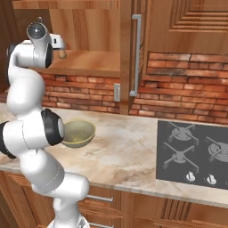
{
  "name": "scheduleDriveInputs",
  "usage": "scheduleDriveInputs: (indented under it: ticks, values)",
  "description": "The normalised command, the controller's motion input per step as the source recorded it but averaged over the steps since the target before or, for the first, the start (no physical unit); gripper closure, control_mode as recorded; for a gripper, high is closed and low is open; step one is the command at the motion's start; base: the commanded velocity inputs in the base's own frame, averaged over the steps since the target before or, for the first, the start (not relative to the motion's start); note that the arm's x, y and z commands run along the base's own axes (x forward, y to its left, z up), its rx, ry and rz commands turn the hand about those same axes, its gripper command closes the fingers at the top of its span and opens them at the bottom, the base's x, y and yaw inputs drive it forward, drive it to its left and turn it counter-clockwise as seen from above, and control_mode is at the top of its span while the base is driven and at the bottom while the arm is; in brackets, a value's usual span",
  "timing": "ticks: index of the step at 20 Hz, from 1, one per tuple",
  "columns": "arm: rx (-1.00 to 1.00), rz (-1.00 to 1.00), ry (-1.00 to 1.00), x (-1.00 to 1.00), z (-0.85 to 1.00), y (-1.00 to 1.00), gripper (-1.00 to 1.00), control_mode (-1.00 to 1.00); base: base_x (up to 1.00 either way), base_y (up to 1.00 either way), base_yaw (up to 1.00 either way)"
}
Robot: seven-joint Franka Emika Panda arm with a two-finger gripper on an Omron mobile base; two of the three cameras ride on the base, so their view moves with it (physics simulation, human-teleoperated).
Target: Retrieve the bottle and the shaker from the cabinet and place them next to the mixing bowl on the counter. Then add garlic from the fridge to the mixing bowl.
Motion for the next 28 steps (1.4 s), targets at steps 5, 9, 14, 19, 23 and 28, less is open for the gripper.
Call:
scheduleDriveInputs:
  ticks: [5,9,14,19,23,28]
  values:
    - [-0.03,0.0,0.0,0.27,0.0,0.04,-1.0,-1.0,0.0,0.0,0.0]
    - [0.0,0.0,0.0,0.01,0.0,0.11,-1.0,-1.0,0.0,0.0,0.0]
    - [0.0,0.0,0.0,0.01,0.0,0.0,-1.0,-1.0,0.0,0.0,0.0]
    - [0.0,0.0,0.0,0.0,-0.05,0.0,-1.0,-1.0,0.0,0.0,0.0]
    - [0.0,0.0,0.0,0.0,-0.04,0.0,-1.0,-1.0,0.0,0.0,0.0]
    - [0.0,0.0,0.0,0.0,0.0,0.0,-1.0,-1.0,0.0,0.0,0.0]
